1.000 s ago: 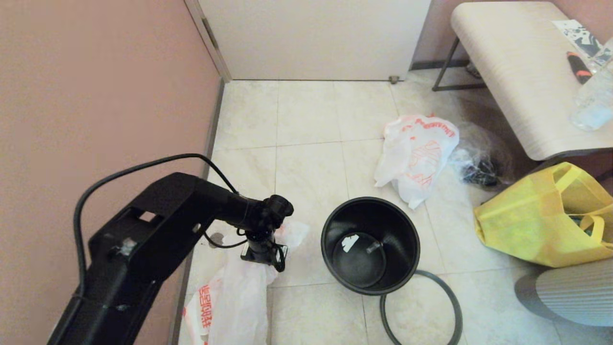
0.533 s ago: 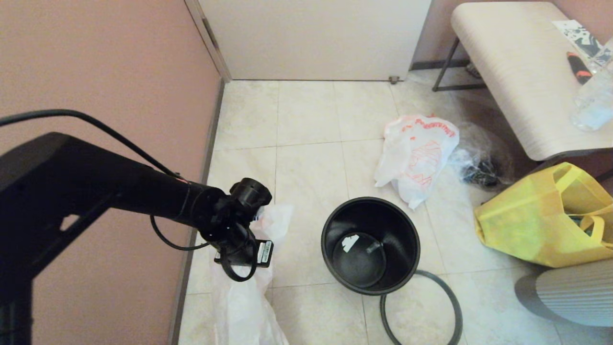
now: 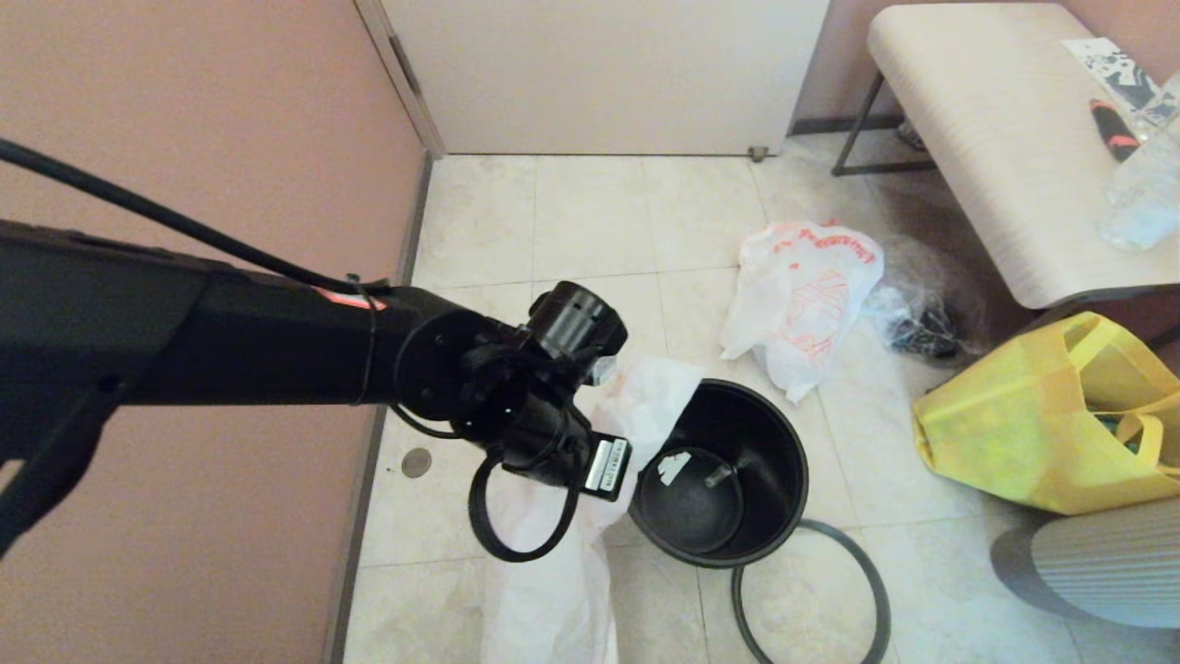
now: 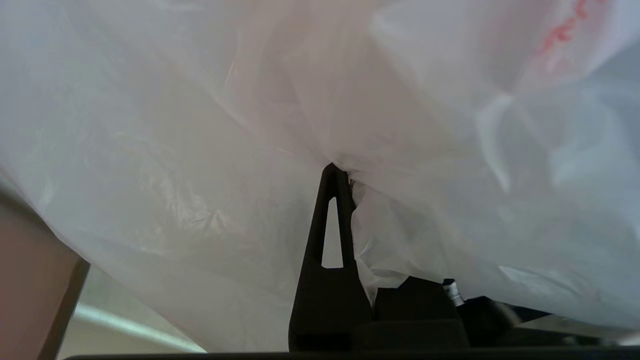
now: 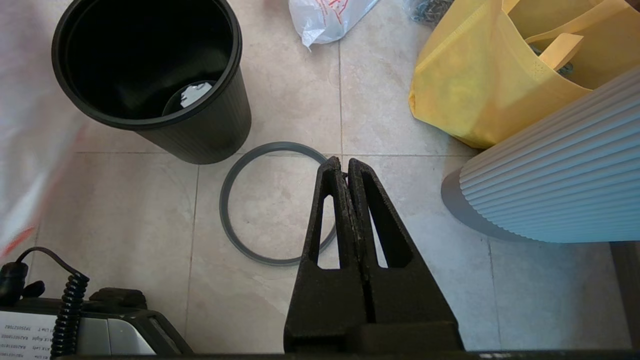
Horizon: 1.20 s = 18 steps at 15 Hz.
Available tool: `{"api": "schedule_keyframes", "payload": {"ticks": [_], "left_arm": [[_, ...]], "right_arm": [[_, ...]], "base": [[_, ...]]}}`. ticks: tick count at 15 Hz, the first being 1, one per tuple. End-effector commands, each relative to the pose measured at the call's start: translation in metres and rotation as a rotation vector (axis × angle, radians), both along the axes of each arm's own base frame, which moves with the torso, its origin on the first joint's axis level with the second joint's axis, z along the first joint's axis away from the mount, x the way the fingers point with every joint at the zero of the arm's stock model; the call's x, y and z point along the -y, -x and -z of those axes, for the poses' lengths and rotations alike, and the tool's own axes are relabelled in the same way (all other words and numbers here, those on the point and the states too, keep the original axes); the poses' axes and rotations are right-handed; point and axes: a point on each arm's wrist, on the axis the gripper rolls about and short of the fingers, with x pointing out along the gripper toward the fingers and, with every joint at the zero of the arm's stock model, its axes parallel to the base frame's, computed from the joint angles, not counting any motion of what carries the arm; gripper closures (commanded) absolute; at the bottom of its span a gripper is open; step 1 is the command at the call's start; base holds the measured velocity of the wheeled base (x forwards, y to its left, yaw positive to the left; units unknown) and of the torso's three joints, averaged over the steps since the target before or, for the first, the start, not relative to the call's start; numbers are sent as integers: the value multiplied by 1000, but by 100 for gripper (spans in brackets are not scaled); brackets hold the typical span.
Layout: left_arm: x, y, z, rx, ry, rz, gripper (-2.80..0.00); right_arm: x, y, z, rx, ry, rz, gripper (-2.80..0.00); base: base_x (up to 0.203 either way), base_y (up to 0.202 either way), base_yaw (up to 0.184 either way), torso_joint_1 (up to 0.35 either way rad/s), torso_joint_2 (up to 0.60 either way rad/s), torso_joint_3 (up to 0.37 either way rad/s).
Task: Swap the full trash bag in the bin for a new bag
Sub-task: Put the new garbage bag on the trash can
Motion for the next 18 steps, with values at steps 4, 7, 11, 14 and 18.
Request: {"api": "schedule_keyframes", "payload": {"ticks": [4,7,11,14,18], "left_arm": [[83,-18,12,63,17,140,0],[118,-33,79,94,-96,214,0],[149,-64,153,298,-19,262,0],[143,-99,217,487,-67,282,0],[107,-141,239,664,-182,187,0]], "right_arm": [[0,0,0,-2,0,-1,0],[0,0,0,-1,-11,1,0],[0,0,0,-1,-12,1,0],[0,0,0,-1,-12,1,0],[0,0,0,-1,-12,1,0]], "base": [[0,0,0,0,0,0],[0,0,0,0,0,0],[0,0,0,0,0,0],[0,0,0,0,0,0],[0,0,0,0,0,0]]}}
